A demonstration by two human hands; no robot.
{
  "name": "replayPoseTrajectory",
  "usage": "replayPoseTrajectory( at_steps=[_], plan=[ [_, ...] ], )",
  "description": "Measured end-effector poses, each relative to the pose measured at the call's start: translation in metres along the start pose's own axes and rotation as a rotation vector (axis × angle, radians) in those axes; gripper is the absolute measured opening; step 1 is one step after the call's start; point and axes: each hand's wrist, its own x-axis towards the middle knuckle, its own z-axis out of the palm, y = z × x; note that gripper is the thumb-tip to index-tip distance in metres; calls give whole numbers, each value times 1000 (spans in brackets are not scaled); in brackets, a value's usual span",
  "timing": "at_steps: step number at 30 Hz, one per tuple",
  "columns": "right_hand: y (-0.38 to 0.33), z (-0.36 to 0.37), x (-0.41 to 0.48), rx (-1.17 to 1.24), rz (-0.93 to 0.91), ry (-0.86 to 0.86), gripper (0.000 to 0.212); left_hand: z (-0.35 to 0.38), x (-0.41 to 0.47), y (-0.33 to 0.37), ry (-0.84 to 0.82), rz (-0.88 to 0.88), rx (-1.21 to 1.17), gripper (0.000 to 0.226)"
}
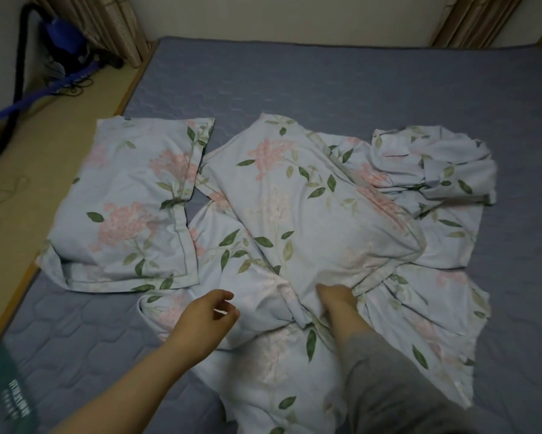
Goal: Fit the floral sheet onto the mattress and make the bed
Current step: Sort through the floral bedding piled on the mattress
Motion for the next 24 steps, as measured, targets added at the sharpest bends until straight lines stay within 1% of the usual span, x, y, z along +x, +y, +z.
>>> replayPoseTrajectory(
  at_steps=[1, 3, 4, 5, 9, 12, 14, 15, 17, 20, 22, 24],
  plan=[
    [14, 3, -1, 80, 18, -23, 71, 0, -2, -1, -4, 3, 4, 30],
    [32, 12, -3, 347, 70, -19, 88, 3, -2, -4, -12, 7, 12, 29],
    [39, 16, -1, 427, 75, -8, 93, 4, -2, -6, -16, 4, 17, 29],
    [42, 18, 0, 434, 65, -3, 92, 5, -3, -7, -16, 1, 20, 29],
    [38, 22, 7, 261, 23, -32, 63, 10, -5, -15, -14, -3, 37, 30],
    [43, 18, 12, 14, -21, 46, 45, 13, -7, -17, -19, -3, 38, 29],
    [47, 18, 14, -67, -47, 100, 34, 12, -8, -16, -19, 4, 39, 29],
    [48, 18, 14, -64, -68, 113, 30, 12, -8, -16, -19, 4, 39, 28],
    [46, 18, 10, 67, -122, 104, 17, 11, -9, -18, -19, 2, 42, 28],
    [40, 10, -8, 328, -279, 134, 18, 12, -12, -19, -24, -8, 58, 28],
    [37, -6, -28, 422, -390, 136, 15, 12, -20, -17, -34, -7, 55, 28],
    [32, -26, -45, 481, -499, 110, 22, 12, -26, -13, -46, 3, 49, 28]
  ],
)
